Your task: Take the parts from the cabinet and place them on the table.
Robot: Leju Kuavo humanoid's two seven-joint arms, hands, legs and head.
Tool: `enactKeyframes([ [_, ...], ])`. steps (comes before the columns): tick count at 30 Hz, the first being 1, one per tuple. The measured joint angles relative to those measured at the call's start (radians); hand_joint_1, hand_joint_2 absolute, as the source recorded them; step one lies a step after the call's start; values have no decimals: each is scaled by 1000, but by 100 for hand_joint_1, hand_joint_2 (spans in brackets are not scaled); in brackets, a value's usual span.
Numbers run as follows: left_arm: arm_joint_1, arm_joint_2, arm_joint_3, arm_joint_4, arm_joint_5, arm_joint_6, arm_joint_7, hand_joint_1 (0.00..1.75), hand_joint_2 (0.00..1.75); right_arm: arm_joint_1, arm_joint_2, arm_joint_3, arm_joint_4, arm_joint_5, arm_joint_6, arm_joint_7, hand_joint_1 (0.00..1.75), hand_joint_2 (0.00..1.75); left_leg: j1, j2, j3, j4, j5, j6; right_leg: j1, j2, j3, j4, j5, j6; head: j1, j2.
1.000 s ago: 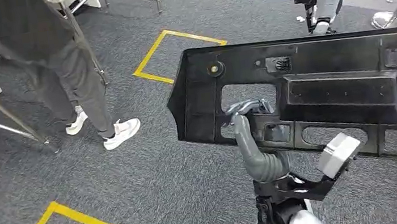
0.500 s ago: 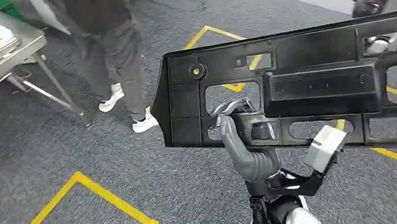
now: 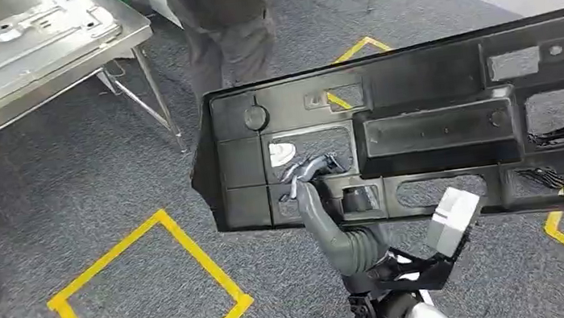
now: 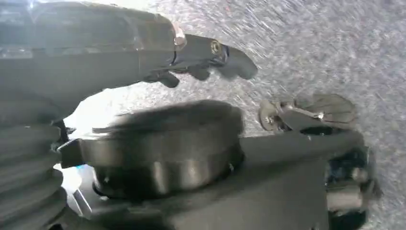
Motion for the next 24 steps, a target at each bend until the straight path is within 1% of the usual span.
enactKeyframes([
  [1, -4, 3, 0, 0, -1, -2, 2, 0, 175, 0, 0, 1, 2, -3, -1, -5, 175, 175, 6, 8, -30, 61, -34, -10, -2, -16, 0, 0, 1, 1, -7, 0],
  [2, -7, 5, 0, 0, -1, -2, 4, 0, 175, 1, 0, 1, 5, -8, -4, -7, 175, 175, 15, 6, -65, 133, -65, -19, -4, -34, 0, 1, -1, 4, -15, 0],
  [3, -9, 8, 0, 0, -1, -2, 4, 0, 175, 1, 0, 1, 8, -10, -6, -10, 175, 175, 23, 3, -92, 191, -83, -29, -6, -52, 0, 4, -4, 7, -19, 0],
  [4, -9, 10, 0, 0, -1, -2, 4, 0, 175, 0, 0, 2, 11, -11, -10, -14, 175, 175, 28, 2, -101, 213, -81, -36, -9, -68, 0, 6, -6, 11, -22, 0],
  [5, -9, 13, 0, 0, -1, -1, 4, 0, 175, 0, 0, 3, 12, -14, -14, -17, 175, 175, 33, 4, -87, 190, -56, -45, -12, -82, 0, 11, -11, 17, -23, 0],
  [6, -9, 17, 0, 0, -4, 1, 5, 0, 175, -1, 0, 3, 12, -18, -17, -18, 175, 175, 38, 12, -51, 130, -17, -53, -17, -94, 0, 18, -16, 25, -26, 0],
  [7, -8, 20, -1, 0, -7, 4, 7, 0, 175, -4, 0, 3, 12, -20, -17, -19, 175, 175, 42, 33, -4, 48, 25, -62, -23, -104, 0, 28, -23, 34, -26, 0],
  [8, -6, 22, -2, 0, -9, 6, 8, 0, 175, -6, 0, 3, 12, -20, -18, -20, 175, 175, 43, 82, 36, -33, 41, -73, -27, -112, 0, 45, -34, 46, -29, 0],
  [9, -5, 18, -3, -1, -9, 6, 10, 0, 175, -7, 0, 3, 12, -21, -18, -21, 175, 175, 28, 137, 38, -27, 20, -64, -18, -115, -5, 53, -42, 56, -43, 0],
  [10, -4, 24, -2, 0, -10, 6, 10, 0, 175, -10, 0, 3, 11, -21, -18, -21, 175, 175, 30, 121, 33, -30, 22, -35, -15, -118, -6, 62, -47, 60, -44, 0],
  [11, -3, 27, -3, 1, -10, 10, 10, 0, 175, -12, 0, 5, 12, -21, -18, -22, 175, 175, 28, 116, 31, -28, 19, -17, -14, -125, -3, 61, -47, 60, -31, 0],
  [12, -3, 28, -3, 1, -14, 12, 11, 0, 175, -13, 0, 6, 12, -21, -16, -22, 175, 175, 26, 103, 28, -27, 19, -11, -16, -133, 1, 59, -47, 61, -28, 0],
  [13, -3, 28, -3, 1, -19, 13, 15, 0, 175, -14, 0, 6, 12, -23, -11, -22, 175, 175, 27, 89, 26, -27, 21, -4, -18, -143, 2, 59, -48, 63, -28, 0],
  [14, -5, 28, -3, 1, -24, 13, 16, 0, 175, -17, 0, 7, 12, -29, -4, -21, 175, 175, 28, 72, 28, -30, 24, 3, -22, -130, -1, 67, -62, 71, -23, 0],
  [15, -8, 28, -3, 1, -28, 13, 17, 0, 175, -18, 0, 8, 13, -34, 5, -21, 175, 175, 28, 59, 26, -30, 27, 9, -26, -75, -12, 100, -97, 71, -19, 0],
  [16, -10, 28, -5, 1, -32, 13, 17, 0, 175, -18, 0, 9, 15, -41, 15, -21, 175, 175, 28, 44, 25, -30, 29, 13, -25, -43, -36, 164, -137, 69, -12, 0],
  [17, -12, 27, -8, 1, -36, 13, 11, 0, 175, -18, 0, 11, 18, -46, 23, -23, 175, 175, 26, 30, 23, -30, 31, 17, -23, -28, -73, 249, -179, 67, -4, 0],
  [18, -11, 27, -11, 1, -37, 16, -2, 0, 175, -18, 1, 13, 23, -53, 29, -26, 175, 175, 23, 15, 21, -30, 33, 20, -20, -22, -108, 324, -207, 64, 1, 0],
  [19, -9, 27, -12, 1, -37, 22, -27, 0, 175, -18, 3, 16, 28, -58, 36, -30, 175, 175, 19, -1, 20, -30, 34, 22, -17, -20, -132, 371, -215, 59, 8, 0],
  [20, -8, 27, -12, 1, -36, 24, -45, 0, 175, -18, 3, 18, 33, -61, 39, -34, 175, 175, 16, -17, 21, -30, 35, 24, -15, -19, -134, 369, -195, 51, 13, 0],
  [21, -8, 28, -12, 1, -36, 24, -57, 0, 175, -19, 3, 20, 38, -61, 43, -37, 175, 175, 11, -34, 21, -30, 37, 26, -10, -16, -119, 324, -154, 39, 17, 0],
  [22, -8, 28, -12, 1, -36, 24, -65, 0, 175, -20, 4, 21, 42, -62, 47, -38, 175, 175, 7, -49, 23, -30, 38, 28, -6, -8, -89, 245, -101, 24, 20, 0],
  [23, -8, 29, -12, 1, -36, 24, -69, 0, 175, -22, 7, 22, 44, -64, 51, -39, 175, 175, 4, -59, 24, -30, 39, 29, 0, 7, -61, 174, -62, 11, 21, 0],
  [24, -8, 25, -13, 0, -37, 22, -75, 0, 175, -25, 9, 24, 48, -66, 56, -40, 175, 175, 9, -68, 23, -32, 42, 27, 7, 64, -33, 104, -45, -17, 19, 0],
])
